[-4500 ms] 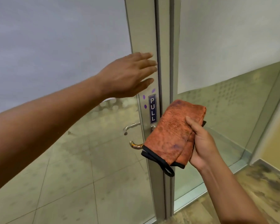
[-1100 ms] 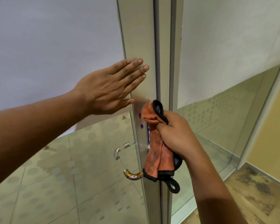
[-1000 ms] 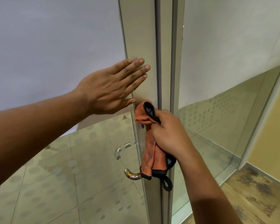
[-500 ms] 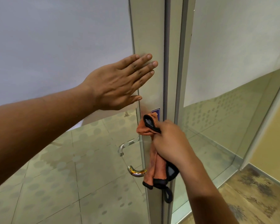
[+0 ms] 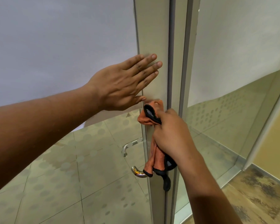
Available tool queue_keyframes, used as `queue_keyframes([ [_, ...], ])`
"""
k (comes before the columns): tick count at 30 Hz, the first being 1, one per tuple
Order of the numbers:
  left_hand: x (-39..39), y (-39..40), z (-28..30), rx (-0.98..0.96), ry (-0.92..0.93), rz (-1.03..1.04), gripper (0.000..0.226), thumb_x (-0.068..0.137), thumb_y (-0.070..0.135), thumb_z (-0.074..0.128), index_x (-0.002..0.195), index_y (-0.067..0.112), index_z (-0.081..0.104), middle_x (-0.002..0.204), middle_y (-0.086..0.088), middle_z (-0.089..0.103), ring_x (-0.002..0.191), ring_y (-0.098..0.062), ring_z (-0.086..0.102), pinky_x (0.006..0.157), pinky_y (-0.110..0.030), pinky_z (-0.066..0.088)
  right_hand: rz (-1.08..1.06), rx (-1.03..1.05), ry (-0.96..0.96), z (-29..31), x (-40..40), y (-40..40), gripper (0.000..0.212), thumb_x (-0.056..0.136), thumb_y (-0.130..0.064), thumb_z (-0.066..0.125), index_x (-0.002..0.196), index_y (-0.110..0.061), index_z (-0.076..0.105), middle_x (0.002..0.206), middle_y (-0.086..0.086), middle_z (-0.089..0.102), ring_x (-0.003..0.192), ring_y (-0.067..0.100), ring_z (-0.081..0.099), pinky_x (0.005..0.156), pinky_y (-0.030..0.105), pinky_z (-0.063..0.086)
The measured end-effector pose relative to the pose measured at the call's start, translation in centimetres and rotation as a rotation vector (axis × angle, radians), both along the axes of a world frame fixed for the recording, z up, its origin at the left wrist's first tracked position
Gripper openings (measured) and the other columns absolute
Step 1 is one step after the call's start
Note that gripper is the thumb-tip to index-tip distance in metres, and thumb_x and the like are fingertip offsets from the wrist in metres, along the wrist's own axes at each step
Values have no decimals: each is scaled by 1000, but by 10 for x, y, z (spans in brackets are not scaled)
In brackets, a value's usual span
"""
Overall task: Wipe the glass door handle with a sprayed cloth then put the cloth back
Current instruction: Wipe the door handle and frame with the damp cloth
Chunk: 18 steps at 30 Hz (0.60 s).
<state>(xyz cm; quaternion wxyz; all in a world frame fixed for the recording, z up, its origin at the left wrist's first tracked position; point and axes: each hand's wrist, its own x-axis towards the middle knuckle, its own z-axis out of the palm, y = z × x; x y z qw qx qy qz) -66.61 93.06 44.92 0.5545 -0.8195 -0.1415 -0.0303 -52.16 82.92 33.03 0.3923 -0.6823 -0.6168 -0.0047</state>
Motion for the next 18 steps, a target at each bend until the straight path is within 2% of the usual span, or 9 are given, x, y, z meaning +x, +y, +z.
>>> queue_keyframes([
  [2, 0, 0, 0, 10, 11, 13, 78, 101, 52, -10, 159, 1, -12, 168, -21, -14, 157, -35, -13, 129, -48, 3, 5, -34, 2, -10, -5, -1, 49, 92, -8, 47, 140, -17, 53, 105, 5, 48, 81, 23, 52, 72, 28, 38],
  [6, 0, 1, 0, 7, 9, 10, 77, 101, 52, -9, 159, 1, -12, 168, -21, -14, 157, -35, -13, 129, -48, 4, 4, -125, 21, -26, -13, -4, 48, 93, -8, 48, 141, -15, 52, 116, 10, 53, 98, 29, 60, 79, 30, 44],
  [9, 0, 1, -1, 6, 6, 28, 77, 100, 52, -11, 158, 1, -14, 167, -21, -17, 156, -35, -16, 129, -48, 3, 33, -202, 87, -30, -7, -7, 37, 90, -5, 48, 124, -9, 62, 104, 12, 56, 90, 30, 59, 72, 30, 44],
  [11, 1, 1, -2, 6, -2, 28, 77, 101, 52, -10, 158, 1, -15, 167, -21, -18, 156, -35, -16, 129, -48, 3, 57, -227, 153, -28, 5, -13, 21, 85, -3, 48, 94, -7, 65, 87, 11, 60, 77, 30, 59, 62, 34, 44],
  [12, 1, 2, -2, 5, -3, 29, 77, 101, 52, -10, 158, 1, -15, 167, -21, -18, 156, -35, -17, 129, -48, 3, 50, -223, 186, -25, 11, -16, 16, 82, -2, 47, 85, -7, 63, 81, 12, 62, 73, 30, 60, 62, 37, 46],
  [15, 1, 1, -1, -1, -1, 40, 77, 101, 52, -10, 158, 2, -15, 167, -21, -18, 156, -35, -17, 129, -48, 3, 26, -160, 268, -13, 25, -27, 19, 82, -2, 45, 76, -14, 60, 75, 10, 63, 69, 26, 61, 60, 34, 45],
  [18, 1, 1, -1, 2, 1, 32, 77, 101, 52, -10, 158, 1, -14, 167, -21, -17, 156, -35, -16, 129, -48, 2, 33, -106, 265, -7, 24, -25, 17, 82, -3, 45, 74, -15, 56, 76, 12, 61, 69, 27, 60, 58, 32, 42],
])
